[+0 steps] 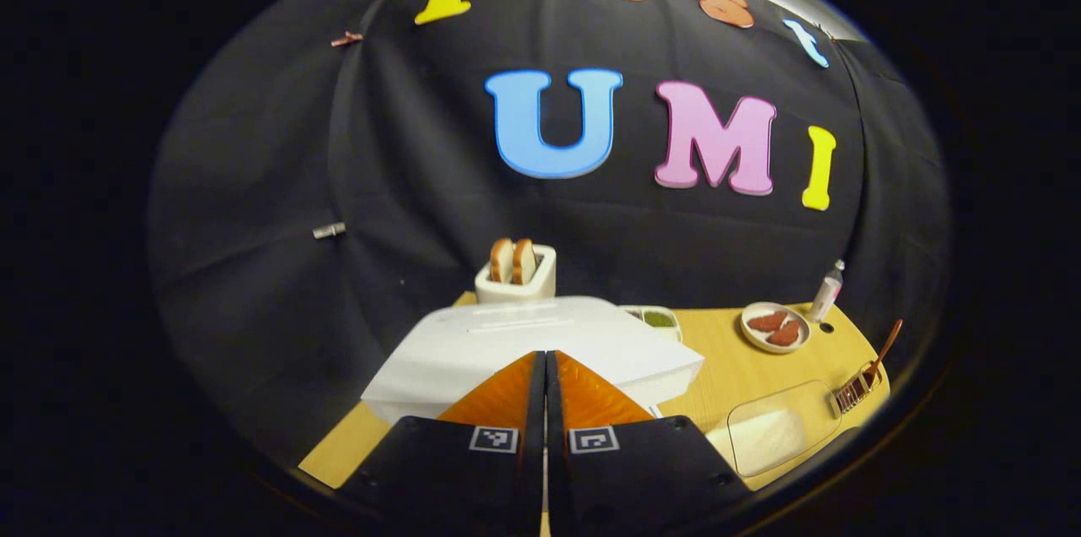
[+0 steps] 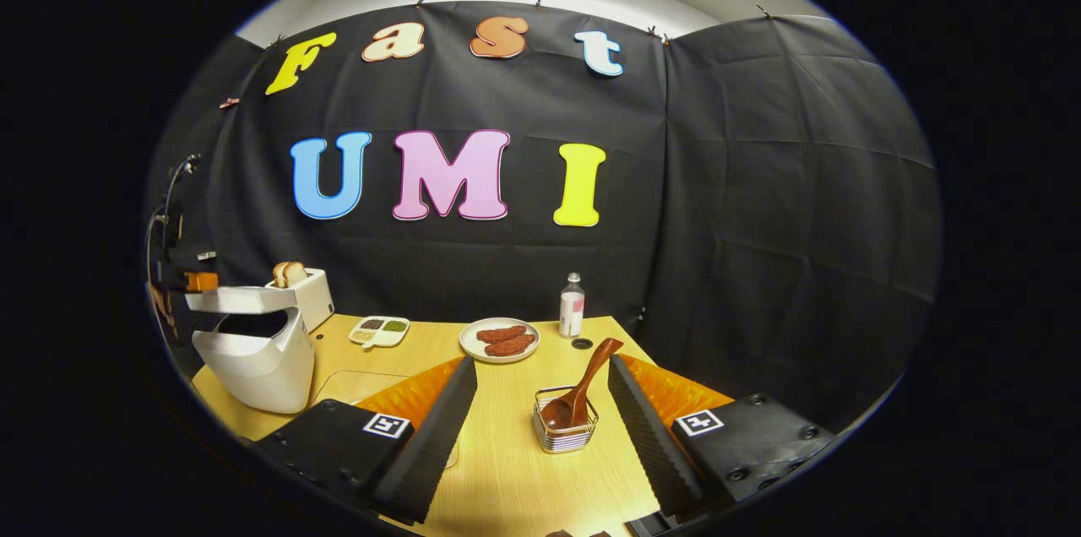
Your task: Close the left gripper, press the button to open the rice cooker; take a wooden spoon from the chopstick holder with the right hand, scoop a spoonful of rice and pour it into the rice cooker, then put the wooden spoon back into the chopstick holder.
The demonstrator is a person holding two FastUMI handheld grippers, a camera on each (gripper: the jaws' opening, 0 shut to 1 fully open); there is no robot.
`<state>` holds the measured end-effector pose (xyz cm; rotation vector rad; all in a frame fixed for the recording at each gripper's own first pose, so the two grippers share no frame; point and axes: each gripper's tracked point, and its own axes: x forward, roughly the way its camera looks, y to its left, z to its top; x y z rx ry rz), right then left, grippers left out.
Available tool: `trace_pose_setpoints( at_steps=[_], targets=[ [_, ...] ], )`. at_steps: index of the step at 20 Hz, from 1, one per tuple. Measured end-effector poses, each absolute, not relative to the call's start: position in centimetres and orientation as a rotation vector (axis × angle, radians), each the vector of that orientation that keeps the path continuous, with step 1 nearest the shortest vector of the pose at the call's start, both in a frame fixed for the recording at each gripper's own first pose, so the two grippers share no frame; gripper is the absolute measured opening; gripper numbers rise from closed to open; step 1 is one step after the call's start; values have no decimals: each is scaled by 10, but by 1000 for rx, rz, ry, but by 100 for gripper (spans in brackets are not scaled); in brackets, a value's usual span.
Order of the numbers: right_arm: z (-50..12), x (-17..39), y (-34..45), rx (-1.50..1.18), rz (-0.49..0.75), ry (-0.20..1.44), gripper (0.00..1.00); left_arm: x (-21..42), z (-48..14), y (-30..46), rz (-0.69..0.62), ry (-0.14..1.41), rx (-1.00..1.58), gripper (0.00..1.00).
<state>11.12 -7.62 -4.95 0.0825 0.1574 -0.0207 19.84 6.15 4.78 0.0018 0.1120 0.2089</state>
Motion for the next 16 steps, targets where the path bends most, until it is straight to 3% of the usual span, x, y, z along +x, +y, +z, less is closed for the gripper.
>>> trace_pose_setpoints(
  at_steps=[5,12,14,16],
  targets=[
    [-56,136,-89,74,-2,162,98,158,84,34,200,-16,-27,8],
    [-75,176,-118,71,24,204,98,113,57,1,209,19,-18,11],
    [-83,189,-124,67,38,227,98,106,45,-11,218,40,-19,31],
    [-94,200,-130,75,49,254,98,102,39,-23,217,49,-20,62]
  ],
)
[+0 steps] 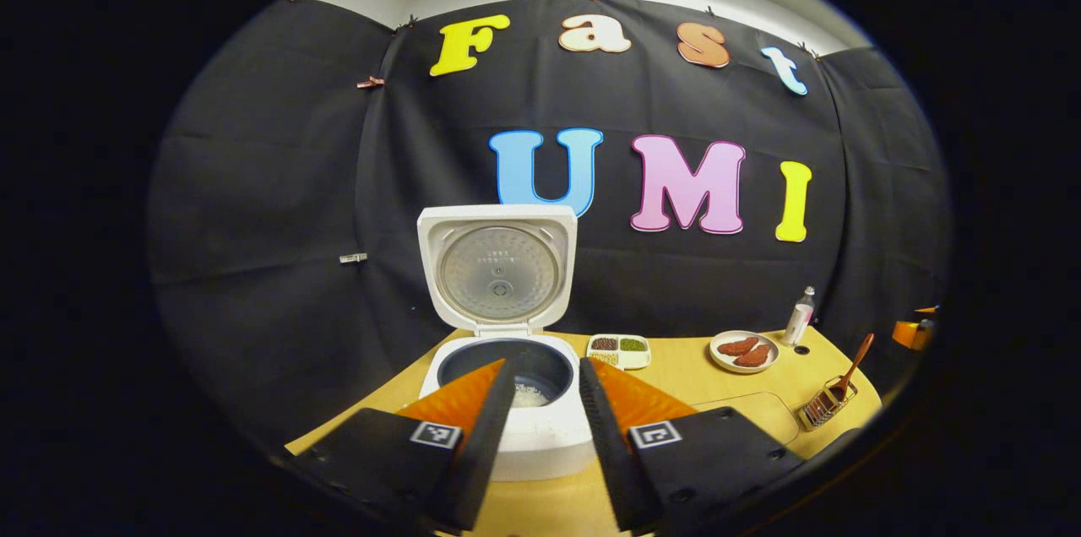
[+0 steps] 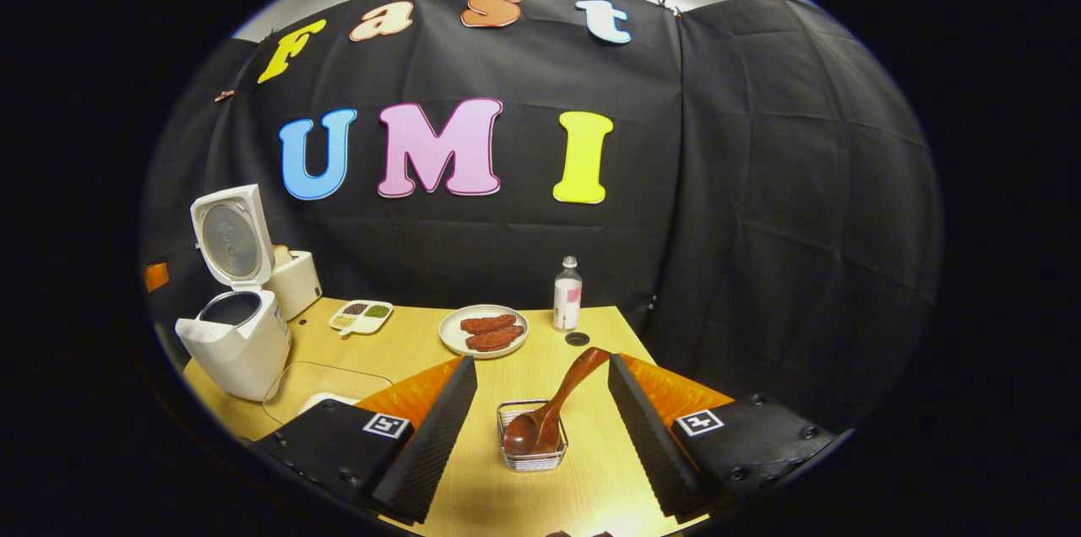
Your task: Close the left gripper, press the button to open the rice cooker; take a wooden spoon from the chopstick holder with the right hand, scoop a spoonful of rice and pour it into the rice cooker, then put the wooden spoon back into the chopstick holder.
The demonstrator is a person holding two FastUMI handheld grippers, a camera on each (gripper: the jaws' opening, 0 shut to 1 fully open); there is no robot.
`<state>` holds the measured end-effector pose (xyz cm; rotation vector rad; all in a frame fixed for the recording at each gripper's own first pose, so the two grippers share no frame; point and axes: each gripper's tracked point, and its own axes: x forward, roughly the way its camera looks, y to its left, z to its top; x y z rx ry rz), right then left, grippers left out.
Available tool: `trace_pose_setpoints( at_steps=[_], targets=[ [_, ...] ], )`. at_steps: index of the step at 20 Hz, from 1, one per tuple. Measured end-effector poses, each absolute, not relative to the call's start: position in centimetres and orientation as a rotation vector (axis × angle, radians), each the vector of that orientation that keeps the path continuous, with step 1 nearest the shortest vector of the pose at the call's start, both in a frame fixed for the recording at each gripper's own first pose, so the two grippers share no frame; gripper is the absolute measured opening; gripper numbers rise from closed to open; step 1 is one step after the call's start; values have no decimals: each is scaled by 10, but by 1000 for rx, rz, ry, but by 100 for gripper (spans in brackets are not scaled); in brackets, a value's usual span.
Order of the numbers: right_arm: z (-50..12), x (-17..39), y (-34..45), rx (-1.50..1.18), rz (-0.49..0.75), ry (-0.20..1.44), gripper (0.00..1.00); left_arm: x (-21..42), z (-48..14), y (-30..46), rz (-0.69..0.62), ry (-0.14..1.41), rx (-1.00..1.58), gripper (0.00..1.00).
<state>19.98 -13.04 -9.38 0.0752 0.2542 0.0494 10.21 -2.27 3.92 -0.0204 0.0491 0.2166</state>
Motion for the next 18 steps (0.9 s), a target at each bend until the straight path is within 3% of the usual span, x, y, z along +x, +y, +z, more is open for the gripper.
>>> trace_pose_setpoints(
  at_steps=[2,3,9,18],
  targets=[
    [-110,209,-129,120,79,310,98,99,32,-34,214,66,-11,83],
    [-120,212,-130,143,90,341,98,98,30,-35,228,71,2,99],
    [-178,243,-137,217,136,484,98,95,27,-61,244,103,82,98],
    [-260,309,-128,379,142,662,99,63,-28,-88,278,254,58,98]
  ],
)
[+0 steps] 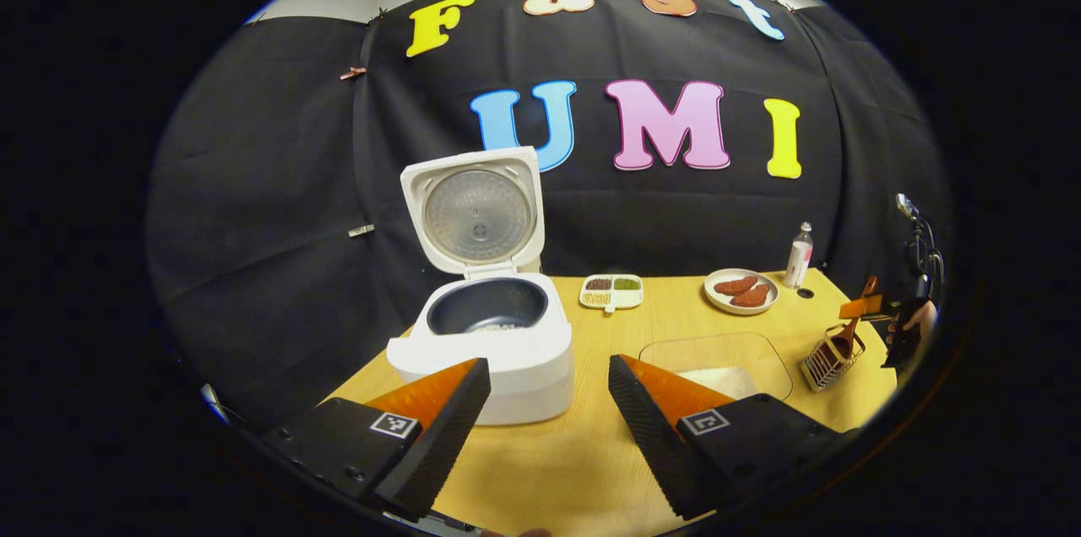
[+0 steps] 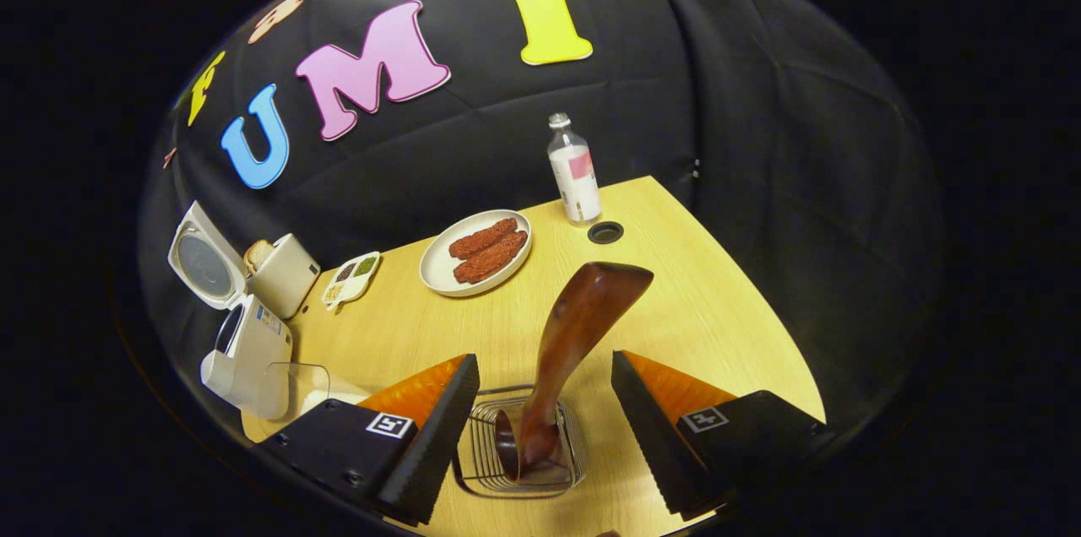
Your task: Close the left gripper, press the button to open the rice cooker; take a wooden spoon from the chopstick holder with the right hand, scoop a spoonful of rice and pour it into the rice cooker, then put the wooden spoon back into the chopstick holder.
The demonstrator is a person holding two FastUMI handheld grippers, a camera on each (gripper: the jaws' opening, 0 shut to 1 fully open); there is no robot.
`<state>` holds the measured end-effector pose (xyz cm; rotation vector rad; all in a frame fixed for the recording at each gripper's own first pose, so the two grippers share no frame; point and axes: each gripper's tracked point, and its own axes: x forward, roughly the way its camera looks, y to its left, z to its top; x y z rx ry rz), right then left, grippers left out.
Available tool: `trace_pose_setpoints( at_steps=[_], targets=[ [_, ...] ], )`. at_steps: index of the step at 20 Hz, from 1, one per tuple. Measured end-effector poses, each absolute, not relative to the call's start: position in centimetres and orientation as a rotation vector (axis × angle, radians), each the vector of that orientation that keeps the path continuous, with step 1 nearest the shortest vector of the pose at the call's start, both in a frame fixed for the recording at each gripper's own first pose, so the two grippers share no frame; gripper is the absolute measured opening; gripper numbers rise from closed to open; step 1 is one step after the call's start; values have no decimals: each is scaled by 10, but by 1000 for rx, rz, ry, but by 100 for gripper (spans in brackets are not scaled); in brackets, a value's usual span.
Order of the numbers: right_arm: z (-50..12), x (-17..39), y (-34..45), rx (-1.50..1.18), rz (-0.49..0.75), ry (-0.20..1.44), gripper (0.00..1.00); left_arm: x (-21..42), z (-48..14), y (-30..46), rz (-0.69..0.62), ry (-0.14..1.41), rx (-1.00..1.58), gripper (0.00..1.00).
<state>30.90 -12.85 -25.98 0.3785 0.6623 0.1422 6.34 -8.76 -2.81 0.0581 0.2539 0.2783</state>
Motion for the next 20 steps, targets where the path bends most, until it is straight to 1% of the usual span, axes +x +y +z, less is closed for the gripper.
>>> trace_pose_setpoints(
  at_steps=[1,3,4,6,7,8,9,10,12,13,14,17,20],
  targets=[
    [-268,315,-126,399,135,681,99,59,-33,-90,283,270,54,97],
    [-281,321,-127,456,115,725,92,50,-43,-93,293,293,39,97],
    [-280,324,-124,498,112,731,70,46,-47,-95,296,302,28,97],
    [-276,328,-122,549,103,725,56,42,-57,-99,292,325,2,97],
    [-273,331,-124,553,92,709,53,43,-62,-101,289,335,-9,97],
    [-267,330,-127,549,81,694,27,44,-67,-103,285,344,-19,97],
    [-265,331,-128,536,61,684,22,47,-69,-104,276,349,-26,97],
    [-261,327,-128,530,56,680,24,50,-69,-106,266,348,-29,98],
    [-254,323,-129,507,43,669,20,56,-64,-108,241,332,-23,98],
    [-244,321,-132,499,28,645,21,59,-60,-109,227,320,-21,98],
    [-230,320,-135,500,18,615,18,60,-56,-110,211,307,-18,98],
    [-184,318,-141,487,-13,519,18,58,-53,-106,168,292,-1,97],
    [-139,310,-135,459,-10,448,18,46,-60,-92,147,287,-1,97]
  ],
)
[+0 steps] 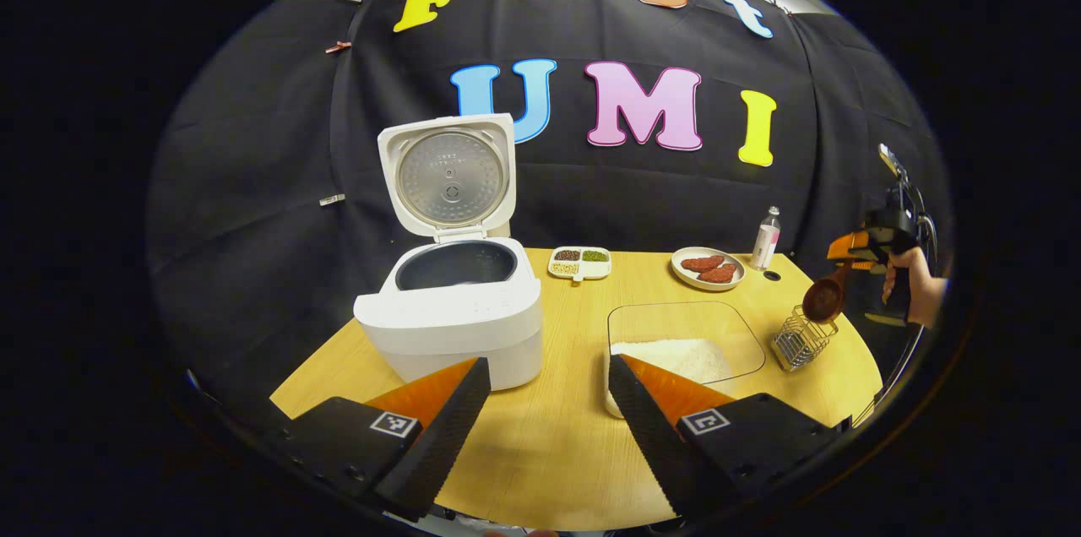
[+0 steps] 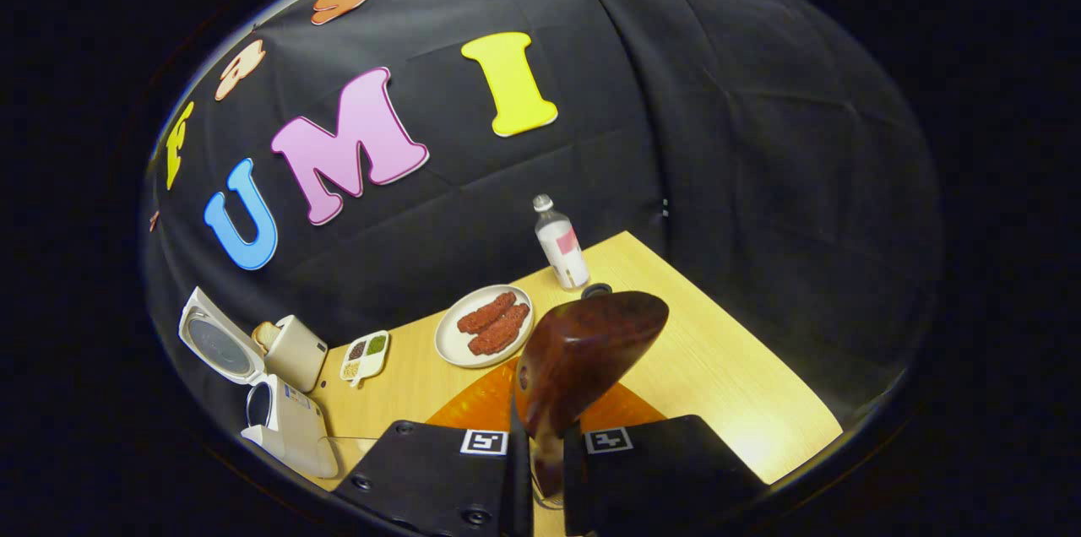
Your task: Close the left gripper, press the button to open the rice cooker; take a wooden spoon from the chopstick holder with the right hand, scoop a spoonful of rice and pour it into the rice cooker, then put the wooden spoon back into the chopstick holder.
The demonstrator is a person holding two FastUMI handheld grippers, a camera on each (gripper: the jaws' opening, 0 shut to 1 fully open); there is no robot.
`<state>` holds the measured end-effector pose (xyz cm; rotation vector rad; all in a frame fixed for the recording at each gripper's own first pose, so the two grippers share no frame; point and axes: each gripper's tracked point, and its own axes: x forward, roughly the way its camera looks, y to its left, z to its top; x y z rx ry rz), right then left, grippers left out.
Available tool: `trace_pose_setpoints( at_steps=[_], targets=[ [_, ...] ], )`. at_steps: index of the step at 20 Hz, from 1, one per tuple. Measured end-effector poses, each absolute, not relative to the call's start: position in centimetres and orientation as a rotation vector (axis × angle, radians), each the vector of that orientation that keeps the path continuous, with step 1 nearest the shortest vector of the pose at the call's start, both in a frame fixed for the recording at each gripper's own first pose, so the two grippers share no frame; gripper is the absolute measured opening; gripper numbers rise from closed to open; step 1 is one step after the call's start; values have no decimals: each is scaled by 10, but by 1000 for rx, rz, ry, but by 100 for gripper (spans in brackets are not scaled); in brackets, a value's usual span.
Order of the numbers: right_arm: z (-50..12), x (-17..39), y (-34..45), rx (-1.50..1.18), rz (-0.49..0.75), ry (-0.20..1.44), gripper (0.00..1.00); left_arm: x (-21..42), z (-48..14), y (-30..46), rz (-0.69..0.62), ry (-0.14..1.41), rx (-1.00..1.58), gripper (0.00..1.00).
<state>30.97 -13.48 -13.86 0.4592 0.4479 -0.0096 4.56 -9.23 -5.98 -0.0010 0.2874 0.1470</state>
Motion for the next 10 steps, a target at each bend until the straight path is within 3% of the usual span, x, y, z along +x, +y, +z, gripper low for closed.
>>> trace_pose_setpoints(
  at_steps=[3,4,5,10],
  targets=[
    [-100,298,-104,465,37,401,18,32,-74,-76,140,309,-36,97],
    [-90,294,-90,469,54,391,14,27,-78,-68,143,321,-53,98],
    [-82,291,-77,468,70,382,18,23,-78,-63,141,321,-74,98],
    [-61,276,1,424,176,369,18,15,-73,-41,125,288,-86,98]
  ],
)
